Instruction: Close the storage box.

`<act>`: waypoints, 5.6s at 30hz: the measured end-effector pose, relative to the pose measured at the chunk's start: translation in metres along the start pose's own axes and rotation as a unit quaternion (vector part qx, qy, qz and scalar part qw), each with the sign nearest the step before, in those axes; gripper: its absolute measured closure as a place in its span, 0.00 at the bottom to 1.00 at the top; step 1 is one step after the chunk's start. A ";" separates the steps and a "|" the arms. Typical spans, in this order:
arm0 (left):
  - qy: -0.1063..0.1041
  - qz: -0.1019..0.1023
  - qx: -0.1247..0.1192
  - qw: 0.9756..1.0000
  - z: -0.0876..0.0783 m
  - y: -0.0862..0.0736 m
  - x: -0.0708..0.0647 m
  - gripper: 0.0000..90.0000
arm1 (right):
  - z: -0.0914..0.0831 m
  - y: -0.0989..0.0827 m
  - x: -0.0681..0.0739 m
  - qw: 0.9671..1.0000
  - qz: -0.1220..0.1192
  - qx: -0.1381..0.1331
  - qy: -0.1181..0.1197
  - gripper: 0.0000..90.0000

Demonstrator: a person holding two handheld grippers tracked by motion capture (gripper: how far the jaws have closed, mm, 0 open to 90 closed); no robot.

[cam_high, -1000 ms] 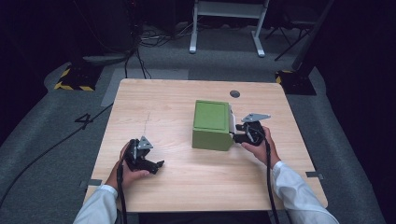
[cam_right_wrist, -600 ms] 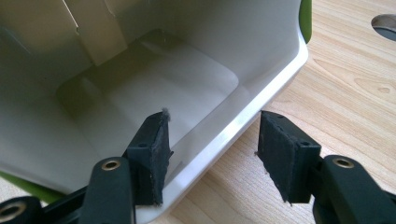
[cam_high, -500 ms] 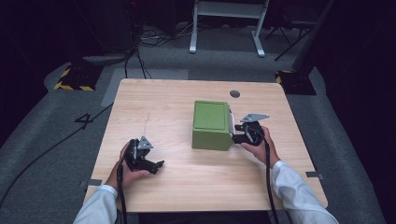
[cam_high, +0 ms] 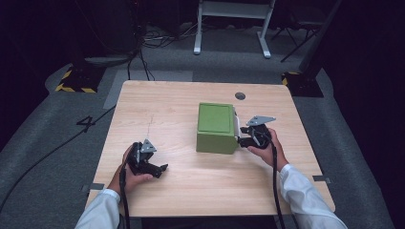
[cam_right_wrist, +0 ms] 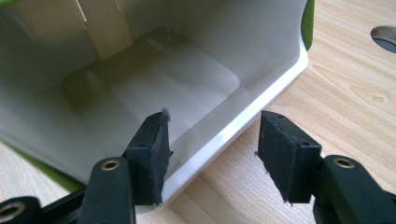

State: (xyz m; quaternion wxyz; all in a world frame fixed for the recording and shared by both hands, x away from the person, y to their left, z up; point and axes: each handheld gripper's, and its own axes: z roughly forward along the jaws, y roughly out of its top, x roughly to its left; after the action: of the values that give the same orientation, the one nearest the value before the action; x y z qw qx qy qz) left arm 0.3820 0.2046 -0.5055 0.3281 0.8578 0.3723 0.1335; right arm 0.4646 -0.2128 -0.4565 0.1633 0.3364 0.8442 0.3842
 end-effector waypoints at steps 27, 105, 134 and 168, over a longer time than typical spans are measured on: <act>0.000 0.000 0.000 1.000 0.000 0.000 0.000 0.00 | -0.027 -0.004 -0.012 0.998 -0.041 0.022 -0.050 0.30; 0.002 -0.004 0.000 1.000 0.000 0.000 -0.001 0.00 | -0.105 -0.143 -0.043 0.997 0.009 0.047 -0.060 0.21; 0.001 -0.003 0.001 1.000 -0.001 -0.001 -0.002 0.00 | -0.119 -0.166 -0.054 0.997 0.056 0.014 -0.052 0.20; 0.001 -0.003 0.001 1.000 -0.001 -0.001 -0.002 0.00 | -0.119 -0.166 -0.055 0.996 0.064 0.013 -0.058 0.20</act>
State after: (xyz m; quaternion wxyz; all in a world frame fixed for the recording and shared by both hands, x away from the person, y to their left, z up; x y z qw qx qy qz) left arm 0.3802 0.2042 -0.5055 0.3274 0.8568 0.3755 0.1329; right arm 0.3669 -0.3949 -0.5038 0.1825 0.4133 0.8151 0.3627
